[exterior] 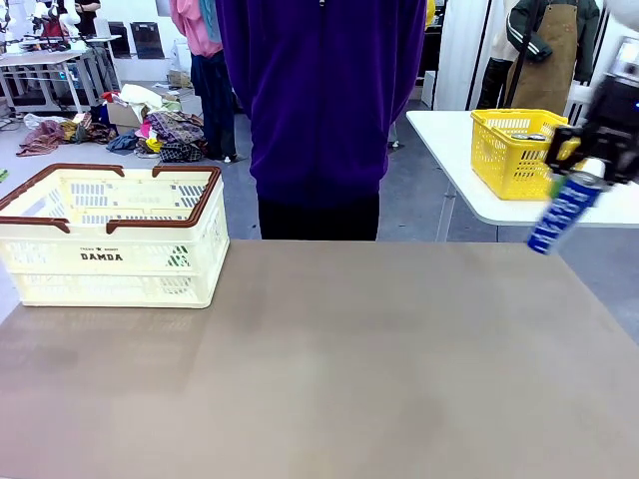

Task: Place the drinks into the Shopping basket.
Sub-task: Pick up one drink and place it into the Shopping basket.

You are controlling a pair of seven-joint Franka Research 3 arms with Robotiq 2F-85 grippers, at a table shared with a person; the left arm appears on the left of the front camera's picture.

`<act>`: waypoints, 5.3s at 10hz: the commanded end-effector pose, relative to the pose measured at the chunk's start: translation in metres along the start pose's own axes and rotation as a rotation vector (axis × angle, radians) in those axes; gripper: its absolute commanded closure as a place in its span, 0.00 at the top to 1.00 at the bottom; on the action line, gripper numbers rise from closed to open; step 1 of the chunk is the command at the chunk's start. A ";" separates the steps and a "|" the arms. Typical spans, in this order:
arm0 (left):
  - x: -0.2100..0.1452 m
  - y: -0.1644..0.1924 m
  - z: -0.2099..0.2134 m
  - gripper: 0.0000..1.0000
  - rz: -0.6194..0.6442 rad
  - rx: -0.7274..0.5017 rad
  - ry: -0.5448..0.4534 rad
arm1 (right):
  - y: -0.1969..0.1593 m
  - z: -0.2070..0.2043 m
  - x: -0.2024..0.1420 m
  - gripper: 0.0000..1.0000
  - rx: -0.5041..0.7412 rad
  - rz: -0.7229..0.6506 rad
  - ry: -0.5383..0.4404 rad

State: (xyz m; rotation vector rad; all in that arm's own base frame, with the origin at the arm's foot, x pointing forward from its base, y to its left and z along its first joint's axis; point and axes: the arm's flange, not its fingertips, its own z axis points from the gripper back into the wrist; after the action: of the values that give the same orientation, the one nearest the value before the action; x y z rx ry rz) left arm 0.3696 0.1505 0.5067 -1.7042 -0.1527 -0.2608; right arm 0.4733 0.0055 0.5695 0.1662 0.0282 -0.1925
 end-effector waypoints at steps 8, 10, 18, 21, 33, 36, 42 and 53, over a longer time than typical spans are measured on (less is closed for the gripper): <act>-0.001 -0.003 0.005 1.00 -0.003 -0.014 -0.001 | 0.384 -0.139 -0.049 0.00 -0.086 0.399 -0.021; -0.001 -0.003 0.005 1.00 -0.003 -0.014 -0.001 | 0.400 -0.191 -0.054 0.00 -0.115 0.426 0.022; -0.001 -0.003 0.005 1.00 -0.003 -0.014 -0.001 | 0.406 -0.242 -0.054 0.35 -0.178 0.476 0.135; -0.001 -0.003 0.005 1.00 -0.003 -0.014 -0.001 | 0.406 -0.243 -0.055 1.00 -0.176 0.478 0.127; -0.001 -0.003 0.005 1.00 -0.003 -0.014 -0.001 | -0.038 0.016 -0.146 1.00 0.713 -0.068 -0.125; -0.001 -0.003 0.005 1.00 -0.003 -0.014 -0.001 | -0.197 -0.027 -0.197 1.00 1.026 -0.277 -0.204; -0.001 -0.003 0.005 1.00 -0.003 -0.014 -0.001 | -0.266 -0.043 -0.219 1.00 1.132 -0.297 -0.285; 0.118 -0.061 -0.209 1.00 0.250 0.514 0.432 | -0.266 -0.043 -0.219 1.00 1.132 -0.297 -0.285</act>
State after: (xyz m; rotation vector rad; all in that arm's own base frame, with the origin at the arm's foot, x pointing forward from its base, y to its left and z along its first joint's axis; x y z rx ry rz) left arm 0.4119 -0.0313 0.6104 -1.3175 0.1885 -0.3664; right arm 0.2056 -0.2040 0.4888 1.2429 -0.3476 -0.5026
